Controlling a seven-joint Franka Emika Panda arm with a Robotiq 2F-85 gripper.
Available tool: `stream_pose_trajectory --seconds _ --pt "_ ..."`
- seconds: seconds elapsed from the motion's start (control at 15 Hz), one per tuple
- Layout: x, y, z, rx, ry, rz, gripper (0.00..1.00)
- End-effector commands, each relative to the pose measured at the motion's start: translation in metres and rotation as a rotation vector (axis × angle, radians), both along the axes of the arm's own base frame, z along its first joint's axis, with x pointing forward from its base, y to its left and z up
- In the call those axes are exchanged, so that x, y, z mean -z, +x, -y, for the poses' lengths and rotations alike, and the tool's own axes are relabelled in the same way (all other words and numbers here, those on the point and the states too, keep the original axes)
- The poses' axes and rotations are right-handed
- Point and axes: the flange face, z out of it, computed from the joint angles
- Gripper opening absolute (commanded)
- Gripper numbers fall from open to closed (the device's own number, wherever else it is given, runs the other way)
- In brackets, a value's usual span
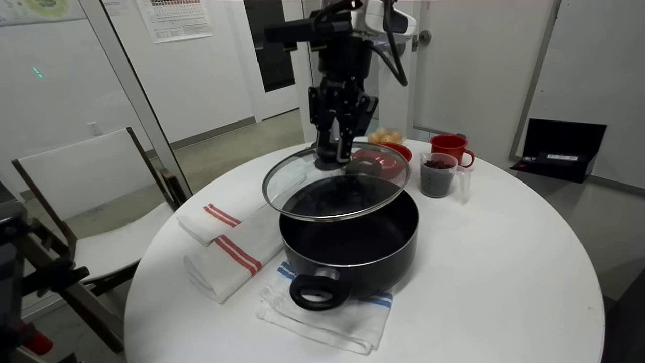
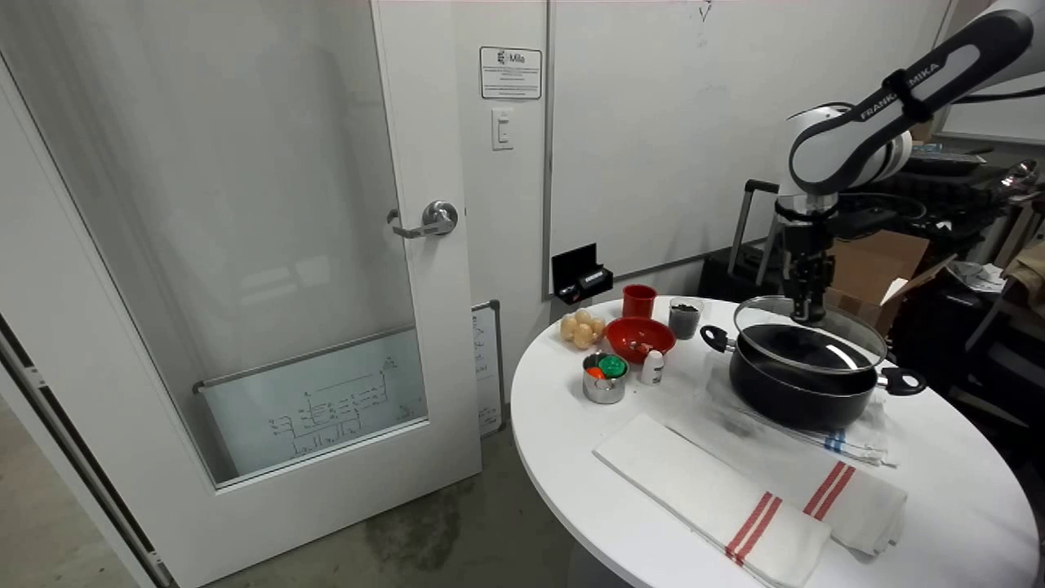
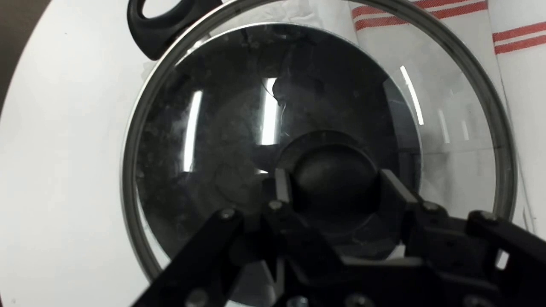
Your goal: Put the lid on the pot
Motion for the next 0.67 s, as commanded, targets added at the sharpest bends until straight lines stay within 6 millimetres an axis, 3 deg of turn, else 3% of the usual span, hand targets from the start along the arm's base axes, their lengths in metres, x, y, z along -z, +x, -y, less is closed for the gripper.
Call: stream_pose_trajectory --seconds 0.0,0.6 --pt "-0.002 -0.004 0.008 0.051 0.010 0.016 0.26" --pt "0.028 -0.006 0.029 0.109 -0.007 -0.007 0.26"
